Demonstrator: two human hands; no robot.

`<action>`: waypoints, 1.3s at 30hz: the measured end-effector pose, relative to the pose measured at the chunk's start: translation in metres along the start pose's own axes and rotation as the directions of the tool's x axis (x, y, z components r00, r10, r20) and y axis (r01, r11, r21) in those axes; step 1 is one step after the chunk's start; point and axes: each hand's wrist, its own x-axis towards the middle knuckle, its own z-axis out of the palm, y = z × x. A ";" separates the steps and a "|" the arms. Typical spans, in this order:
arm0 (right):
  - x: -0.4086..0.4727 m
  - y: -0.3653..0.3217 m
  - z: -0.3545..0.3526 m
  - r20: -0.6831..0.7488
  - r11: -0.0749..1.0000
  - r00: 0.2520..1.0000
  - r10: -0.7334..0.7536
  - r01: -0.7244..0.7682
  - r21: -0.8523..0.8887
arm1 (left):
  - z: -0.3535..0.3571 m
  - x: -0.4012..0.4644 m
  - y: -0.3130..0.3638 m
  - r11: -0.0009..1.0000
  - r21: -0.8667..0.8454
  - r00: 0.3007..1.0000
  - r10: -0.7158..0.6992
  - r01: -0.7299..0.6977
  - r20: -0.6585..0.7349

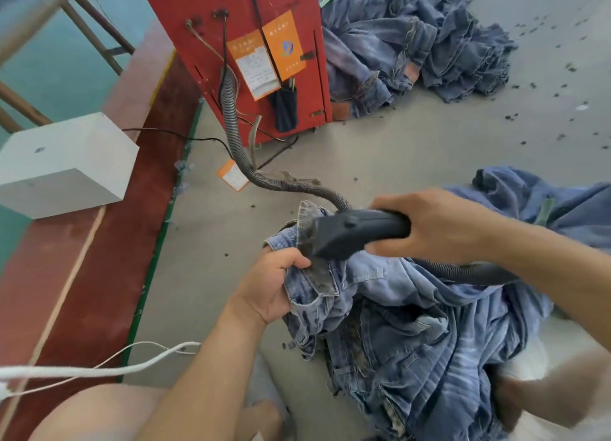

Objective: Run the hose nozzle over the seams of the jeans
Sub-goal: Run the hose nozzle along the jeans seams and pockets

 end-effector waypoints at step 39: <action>-0.029 0.012 -0.011 -0.141 0.997 0.987 0.071 -0.068 0.030 | 0.003 0.002 0.034 0.962 -0.074 0.951 0.270 -0.262 0.147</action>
